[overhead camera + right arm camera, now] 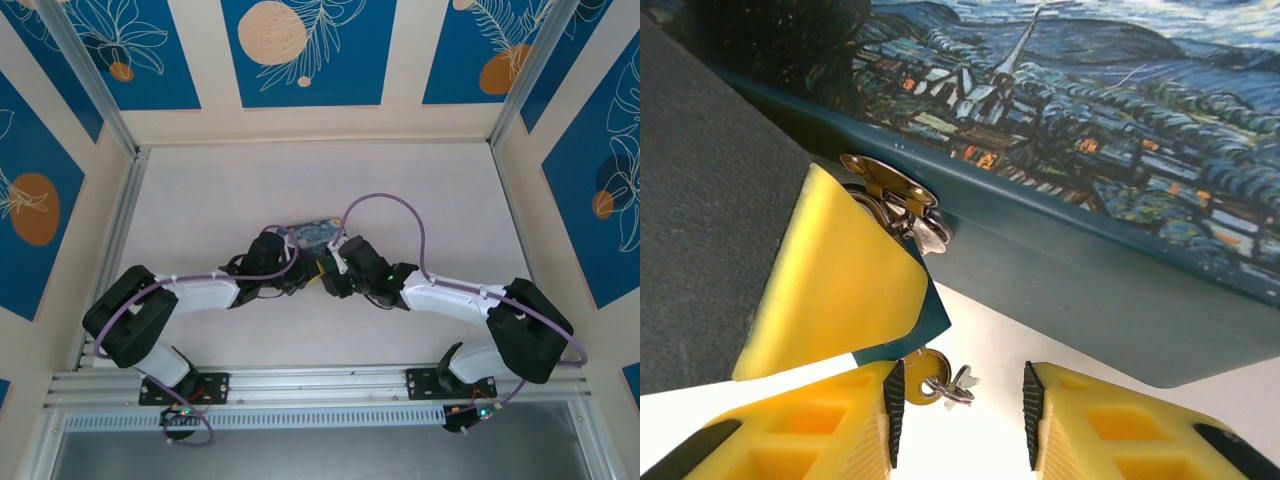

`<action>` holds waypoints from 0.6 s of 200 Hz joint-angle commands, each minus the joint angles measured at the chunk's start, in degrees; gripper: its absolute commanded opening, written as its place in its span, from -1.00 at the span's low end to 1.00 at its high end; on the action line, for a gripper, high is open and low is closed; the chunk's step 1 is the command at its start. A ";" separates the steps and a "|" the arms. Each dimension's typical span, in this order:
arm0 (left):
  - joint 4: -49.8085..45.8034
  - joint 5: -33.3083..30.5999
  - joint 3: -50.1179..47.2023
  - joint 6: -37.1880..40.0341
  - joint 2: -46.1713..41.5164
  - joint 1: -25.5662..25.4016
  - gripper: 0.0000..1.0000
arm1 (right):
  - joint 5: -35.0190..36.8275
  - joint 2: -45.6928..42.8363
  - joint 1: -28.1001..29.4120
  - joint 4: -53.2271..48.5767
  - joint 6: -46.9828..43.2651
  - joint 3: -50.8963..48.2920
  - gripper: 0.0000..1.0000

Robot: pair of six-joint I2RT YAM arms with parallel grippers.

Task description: Unlock the padlock with the key

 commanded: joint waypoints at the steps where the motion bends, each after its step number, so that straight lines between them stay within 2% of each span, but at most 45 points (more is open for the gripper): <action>1: 1.54 3.40 2.50 0.09 -0.82 -0.07 -1.00 | 1.21 1.15 1.00 -0.41 -1.80 1.65 -0.21; 80: 1.08 3.71 2.53 0.69 -0.64 -0.02 -1.00 | 2.88 -5.94 1.71 -2.49 0.16 -1.76 -0.13; 120: 0.73 3.64 2.68 0.79 -0.73 -0.08 -1.00 | 1.67 -5.75 2.23 -3.22 -0.11 -1.64 -0.13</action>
